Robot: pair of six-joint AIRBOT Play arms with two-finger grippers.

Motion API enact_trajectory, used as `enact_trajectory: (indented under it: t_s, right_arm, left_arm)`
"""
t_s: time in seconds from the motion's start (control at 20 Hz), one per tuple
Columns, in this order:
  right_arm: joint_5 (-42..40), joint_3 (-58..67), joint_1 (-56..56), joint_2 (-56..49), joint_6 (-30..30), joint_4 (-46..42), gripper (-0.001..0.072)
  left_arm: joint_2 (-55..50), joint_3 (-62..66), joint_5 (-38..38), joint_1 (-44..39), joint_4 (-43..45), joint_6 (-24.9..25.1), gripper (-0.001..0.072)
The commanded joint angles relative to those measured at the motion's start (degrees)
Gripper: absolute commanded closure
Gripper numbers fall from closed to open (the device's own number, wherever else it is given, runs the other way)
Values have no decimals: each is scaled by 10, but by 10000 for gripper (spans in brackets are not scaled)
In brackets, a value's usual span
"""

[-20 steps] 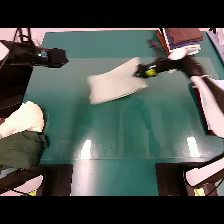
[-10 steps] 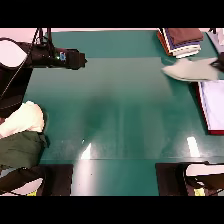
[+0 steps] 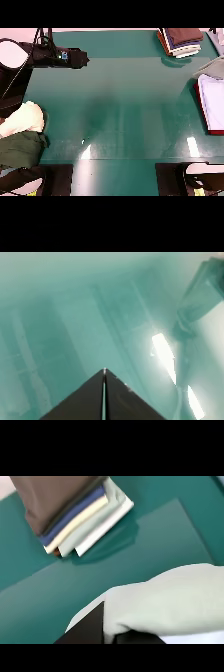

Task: Fold the shirts.

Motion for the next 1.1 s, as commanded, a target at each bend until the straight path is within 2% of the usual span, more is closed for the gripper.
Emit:
enact_trajectory:
  t_s: [0.0, 0.1, 0.25, 0.55, 0.7, 0.75, 0.8, 0.85, 0.9, 1.05]
  right_arm:
    - [46, 56, -7, 0, -2, -6, 695]
    - [91, 69, -13, 0, -2, -6, 695]
    - [142, 38, -19, 20, -1, -64, 695]
    - [169, -125, -44, 118, -1, -207, 695]
    - [175, -199, -82, 157, -1, -221, 689]
    - [175, -223, -96, 168, -2, -221, 552]
    - [172, -244, -110, 176, -1, -221, 275]
    - [172, -258, -123, 181, -1, -219, 101]
    - [177, -265, -136, 186, -1, -213, 64]
    - [165, -248, -148, 207, -1, -153, 64]
  left_arm:
    - [0, 0, -5, 0, 0, 0, 683]
    - [0, 0, -5, 0, 0, 1, 683]
    - [0, 0, -7, 0, 0, 2, 683]
    - [0, 0, -13, 0, 1, 7, 683]
    - [0, 0, -18, 0, 1, 21, 683]
    - [0, 0, -21, 0, 1, 21, 683]
    - [0, 0, -21, 0, 1, 21, 683]
    - [0, 0, -21, 0, 1, 21, 683]
    - [0, 0, -21, 0, 0, 21, 682]
    - [0, 0, -21, 0, 0, 21, 682]
